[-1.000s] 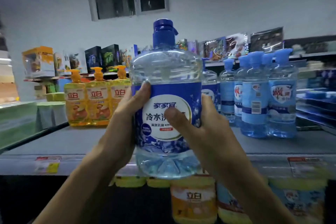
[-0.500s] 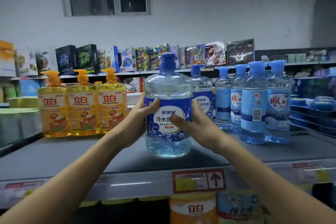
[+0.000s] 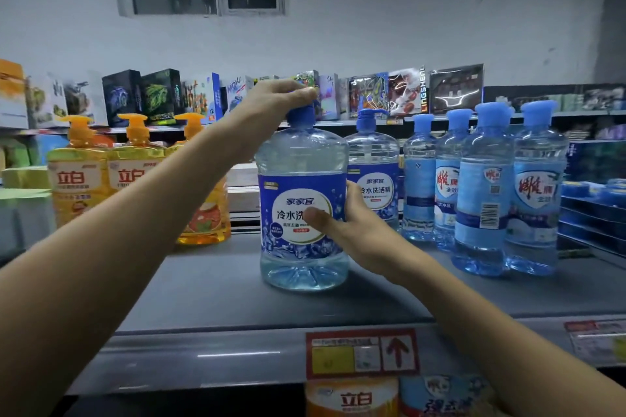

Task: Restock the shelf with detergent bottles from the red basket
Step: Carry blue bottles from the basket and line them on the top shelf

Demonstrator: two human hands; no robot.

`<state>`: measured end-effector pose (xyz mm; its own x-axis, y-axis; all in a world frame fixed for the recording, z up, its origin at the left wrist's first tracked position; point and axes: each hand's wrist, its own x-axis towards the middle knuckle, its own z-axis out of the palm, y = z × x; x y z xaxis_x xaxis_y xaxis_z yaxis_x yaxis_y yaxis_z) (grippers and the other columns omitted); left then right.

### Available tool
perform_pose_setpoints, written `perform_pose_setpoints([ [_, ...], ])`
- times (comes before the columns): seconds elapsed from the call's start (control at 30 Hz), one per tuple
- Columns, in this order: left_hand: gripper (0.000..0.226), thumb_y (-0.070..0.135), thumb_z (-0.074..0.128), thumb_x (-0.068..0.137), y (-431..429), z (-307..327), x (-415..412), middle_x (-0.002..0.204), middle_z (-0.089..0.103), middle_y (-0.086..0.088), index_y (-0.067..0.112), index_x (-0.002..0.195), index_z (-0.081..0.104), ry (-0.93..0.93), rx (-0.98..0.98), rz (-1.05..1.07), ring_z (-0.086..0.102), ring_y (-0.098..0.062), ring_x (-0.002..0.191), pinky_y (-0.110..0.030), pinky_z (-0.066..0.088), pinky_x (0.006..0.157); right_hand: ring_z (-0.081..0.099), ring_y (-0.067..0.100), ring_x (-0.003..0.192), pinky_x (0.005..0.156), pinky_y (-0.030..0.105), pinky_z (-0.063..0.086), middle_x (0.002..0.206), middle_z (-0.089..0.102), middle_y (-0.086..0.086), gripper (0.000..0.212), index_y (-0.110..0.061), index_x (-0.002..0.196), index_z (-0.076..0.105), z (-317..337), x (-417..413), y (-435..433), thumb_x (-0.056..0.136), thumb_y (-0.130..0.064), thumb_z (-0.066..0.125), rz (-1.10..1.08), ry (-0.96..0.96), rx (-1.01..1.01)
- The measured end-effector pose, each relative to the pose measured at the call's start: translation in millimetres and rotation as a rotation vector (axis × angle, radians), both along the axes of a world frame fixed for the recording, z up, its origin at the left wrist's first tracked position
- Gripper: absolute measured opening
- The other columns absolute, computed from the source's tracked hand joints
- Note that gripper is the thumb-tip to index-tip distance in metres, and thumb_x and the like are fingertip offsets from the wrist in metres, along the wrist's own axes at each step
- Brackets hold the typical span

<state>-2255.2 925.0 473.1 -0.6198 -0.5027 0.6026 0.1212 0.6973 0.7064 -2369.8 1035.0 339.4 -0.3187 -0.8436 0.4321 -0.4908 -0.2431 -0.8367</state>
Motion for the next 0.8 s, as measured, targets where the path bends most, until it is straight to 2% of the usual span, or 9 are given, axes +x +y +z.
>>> perform_pose_setpoints([
  [0.1, 0.022, 0.016, 0.046, 0.103, -16.9, 3.8, -8.6, 0.098, 0.068, -0.003, 0.009, 0.1, 0.067, -0.043, 0.013, -0.078, 0.065, -0.008, 0.084, -0.019, 0.054, 0.076, 0.061, 0.013, 0.116, 0.106, 0.043, 0.05, 0.125, 0.061, -0.008, 0.066, -0.026, 0.137, 0.026, 3.1, -7.5, -9.8, 0.089, -0.044, 0.067, -0.003, -0.004, 0.044],
  [0.2, 0.025, 0.015, 0.044, 0.104, -33.8, 4.4, -10.7, 0.101, 0.072, -0.002, 0.012, 0.1, 0.069, -0.078, 0.055, -0.167, 0.068, -0.012, 0.095, -0.021, 0.055, 0.081, 0.06, 0.013, 0.116, 0.107, 0.043, 0.048, 0.121, 0.059, -0.011, 0.071, -0.023, 0.142, 0.022, 7.2, -13.2, -15.7, 0.09, -0.042, 0.066, 0.034, -0.001, 0.081],
  [0.3, 0.019, 0.029, 0.049, 0.103, -37.0, -2.4, -10.4, 0.111, 0.067, 0.001, 0.021, 0.114, 0.062, -0.052, 0.031, -0.088, 0.063, -0.017, 0.11, -0.033, 0.054, 0.092, 0.06, 0.006, 0.112, 0.105, 0.038, 0.049, 0.118, 0.06, -0.015, 0.078, -0.021, 0.145, 0.023, 6.8, -16.3, -15.6, 0.087, -0.049, 0.067, 0.01, 0.048, 0.106],
  [0.37, 0.036, 0.04, 0.058, 0.096, -35.3, -21.3, -0.1, 0.117, 0.059, 0.001, 0.028, 0.129, 0.048, 0.041, 0.003, 0.015, 0.058, -0.015, 0.114, -0.045, 0.048, 0.1, 0.061, 0.01, 0.113, 0.106, 0.039, 0.048, 0.122, 0.063, -0.013, 0.089, -0.022, 0.142, 0.028, -0.9, -19.7, -15.1, 0.076, -0.06, 0.075, -0.067, 0.108, 0.154],
  [0.43, 0.063, 0.046, 0.07, 0.084, -34.0, -51.2, 19.6, 0.124, 0.055, -0.001, 0.032, 0.138, 0.038, 0.062, 0.001, 0.047, 0.061, -0.015, 0.11, -0.044, 0.053, 0.091, 0.059, 0.013, 0.113, 0.099, 0.032, 0.045, 0.123, 0.062, -0.011, 0.087, -0.021, 0.137, 0.034, -7.4, -20.8, -11.5, 0.072, -0.055, 0.082, -0.146, 0.23, 0.26],
  [0.5, 0.082, 0.037, 0.081, 0.077, -29.1, -81.5, 37.5, 0.132, 0.053, 0.001, 0.034, 0.143, 0.032, -0.037, 0.016, -0.006, 0.066, -0.013, 0.105, -0.035, 0.06, 0.079, 0.058, 0.013, 0.106, 0.09, 0.028, 0.042, 0.12, 0.062, -0.009, 0.076, -0.02, 0.131, 0.039, -10.5, -22.1, -9.4, 0.075, -0.046, 0.084, -0.176, 0.289, 0.321],
  [0.6, 0.101, 0.019, 0.083, 0.072, -27.3, -109.1, 41.1, 0.116, 0.061, 0.003, 0.041, 0.146, 0.019, -0.131, 0.066, 0.019, 0.069, -0.01, 0.095, -0.033, 0.062, 0.072, 0.059, 0.014, 0.108, 0.09, 0.028, 0.041, 0.123, 0.064, -0.005, 0.071, -0.02, 0.131, 0.043, -10.4, -23.2, -12.6, 0.077, -0.042, 0.083, -0.182, 0.298, 0.313],
  [0.7, 0.104, 0.015, 0.081, 0.078, -30.4, -121.8, 32.3, 0.109, 0.064, -0.002, 0.045, 0.148, 0.009, -0.183, 0.107, 0.056, 0.067, -0.015, 0.1, -0.042, 0.06, 0.081, 0.055, 0.015, 0.106, 0.088, 0.027, 0.039, 0.128, 0.061, -0.001, 0.07, -0.018, 0.133, 0.041, -10.3, -23.6, -17.4, 0.081, -0.043, 0.08, -0.204, 0.321, 0.314],
  [0.8, 0.094, 0.014, 0.077, 0.081, -36.3, -128.5, 29.1, 0.115, 0.063, -0.006, 0.044, 0.146, 0.015, -0.16, 0.139, 0.042, 0.067, -0.014, 0.102, -0.038, 0.061, 0.077, 0.053, 0.015, 0.105, 0.087, 0.027, 0.038, 0.13, 0.061, 0.0, 0.069, -0.017, 0.132, 0.04, -11.8, -24.7, -20.6, 0.083, -0.044, 0.078, -0.217, 0.325, 0.317],
])
